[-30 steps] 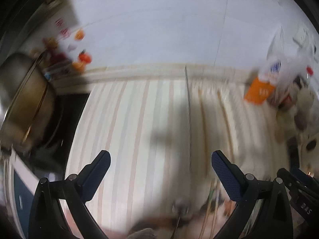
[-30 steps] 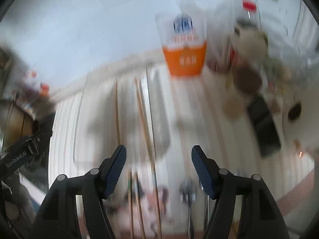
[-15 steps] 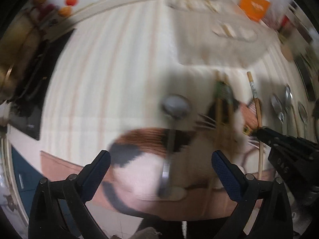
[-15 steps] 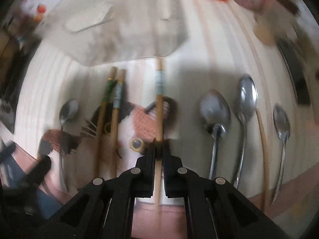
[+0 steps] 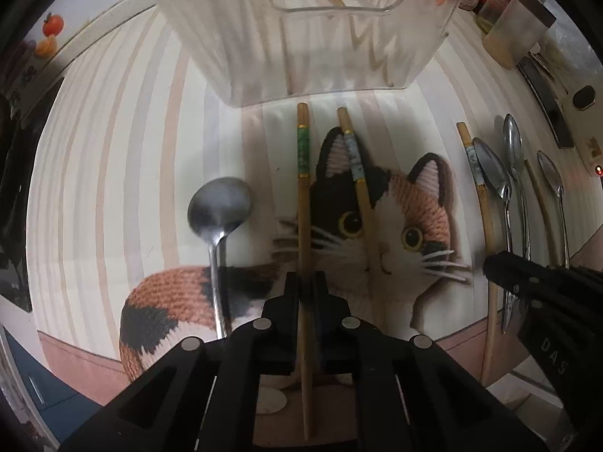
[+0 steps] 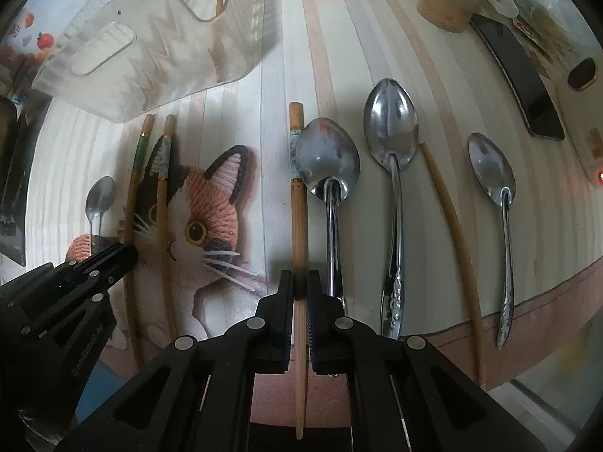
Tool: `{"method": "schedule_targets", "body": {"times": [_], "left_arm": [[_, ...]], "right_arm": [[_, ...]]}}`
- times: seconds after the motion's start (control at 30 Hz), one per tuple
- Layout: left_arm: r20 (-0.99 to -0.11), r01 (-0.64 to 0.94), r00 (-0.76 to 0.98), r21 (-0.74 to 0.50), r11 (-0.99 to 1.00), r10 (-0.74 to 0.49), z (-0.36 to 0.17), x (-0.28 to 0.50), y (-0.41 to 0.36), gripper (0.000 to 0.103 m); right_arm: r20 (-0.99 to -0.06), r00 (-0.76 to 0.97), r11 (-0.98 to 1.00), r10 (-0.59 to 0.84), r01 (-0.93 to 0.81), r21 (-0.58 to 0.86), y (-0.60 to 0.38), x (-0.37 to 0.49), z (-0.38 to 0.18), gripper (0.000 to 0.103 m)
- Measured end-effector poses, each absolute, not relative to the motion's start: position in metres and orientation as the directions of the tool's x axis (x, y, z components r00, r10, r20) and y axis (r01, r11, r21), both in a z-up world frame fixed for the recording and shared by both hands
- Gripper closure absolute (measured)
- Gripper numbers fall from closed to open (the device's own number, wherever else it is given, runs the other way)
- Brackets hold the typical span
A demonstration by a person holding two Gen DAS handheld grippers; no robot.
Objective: Organize utensils
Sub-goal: 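Lower both tools and grasp another bamboo chopstick each, then lift both chopsticks upright into the clear basket and open both tools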
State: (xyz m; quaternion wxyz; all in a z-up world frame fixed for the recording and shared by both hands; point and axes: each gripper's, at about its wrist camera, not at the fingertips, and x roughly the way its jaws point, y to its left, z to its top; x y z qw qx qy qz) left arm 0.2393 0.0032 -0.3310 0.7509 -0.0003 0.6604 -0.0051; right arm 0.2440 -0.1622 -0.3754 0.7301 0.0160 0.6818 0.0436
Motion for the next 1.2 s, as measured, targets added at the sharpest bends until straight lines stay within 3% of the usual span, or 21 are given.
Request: {"method": "schedule_targets", "body": {"times": [0.27,0.37,0.63,0.83,1.2], "left_arm": [[-0.992,-0.078,0.067,-0.111,0.991,-0.106,-0.334,0.223,0.032,0.099],[-0.994,-0.064,0.067,-0.094,0.994,-0.089,-0.336,0.222,0.032,0.094],[-0.997,-0.022,0.075,-0.026,0.999,-0.024,-0.337,0.22,0.004,0.094],[-0.995,-0.028,0.095,-0.009,1.0,-0.006,-0.334,0.212,-0.003,0.099],[-0.96,-0.214,0.276,-0.022,0.977,0.039,-0.239,0.196,0.063,0.099]], "right_arm": [[-0.994,0.017,0.99,0.109,-0.086,0.107,-0.157,0.208,-0.385,0.096],[-0.994,0.019,0.991,0.107,-0.088,0.105,-0.158,0.203,-0.39,0.096],[-0.993,0.021,0.99,0.119,-0.073,0.117,-0.157,0.219,-0.385,0.096],[-0.991,0.042,0.991,0.124,-0.056,0.122,-0.158,0.218,-0.374,0.097],[-0.954,0.143,0.964,0.264,0.006,0.267,-0.17,0.228,-0.303,0.097]]}}
